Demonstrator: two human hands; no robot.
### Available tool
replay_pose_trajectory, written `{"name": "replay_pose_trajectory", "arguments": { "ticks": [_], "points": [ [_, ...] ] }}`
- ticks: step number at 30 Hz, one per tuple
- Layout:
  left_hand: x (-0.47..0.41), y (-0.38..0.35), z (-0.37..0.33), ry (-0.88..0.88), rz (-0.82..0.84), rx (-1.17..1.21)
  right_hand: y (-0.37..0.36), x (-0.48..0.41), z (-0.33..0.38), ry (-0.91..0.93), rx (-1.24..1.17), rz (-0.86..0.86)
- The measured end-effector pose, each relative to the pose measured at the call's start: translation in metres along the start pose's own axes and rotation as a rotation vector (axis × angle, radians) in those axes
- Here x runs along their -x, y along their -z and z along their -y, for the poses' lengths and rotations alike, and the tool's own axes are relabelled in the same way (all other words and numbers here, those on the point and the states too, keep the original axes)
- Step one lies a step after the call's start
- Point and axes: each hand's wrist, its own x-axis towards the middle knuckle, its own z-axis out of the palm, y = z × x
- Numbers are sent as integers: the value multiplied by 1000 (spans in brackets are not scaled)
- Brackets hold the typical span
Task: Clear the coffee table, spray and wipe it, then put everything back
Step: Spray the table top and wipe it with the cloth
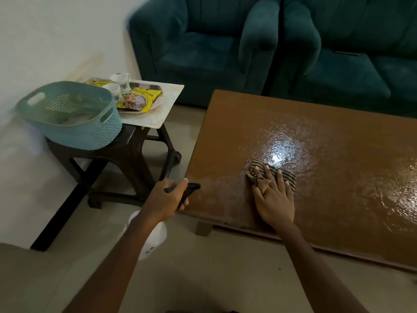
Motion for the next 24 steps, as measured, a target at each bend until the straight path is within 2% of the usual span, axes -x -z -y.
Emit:
{"name": "replay_pose_trajectory", "arguments": {
  "ticks": [5,24],
  "points": [
    [5,7,11,-77,2,34,6,1,4,-34,-29,34],
    [14,8,28,-94,17,112,13,4,11,-53,-32,44]
  ]
}}
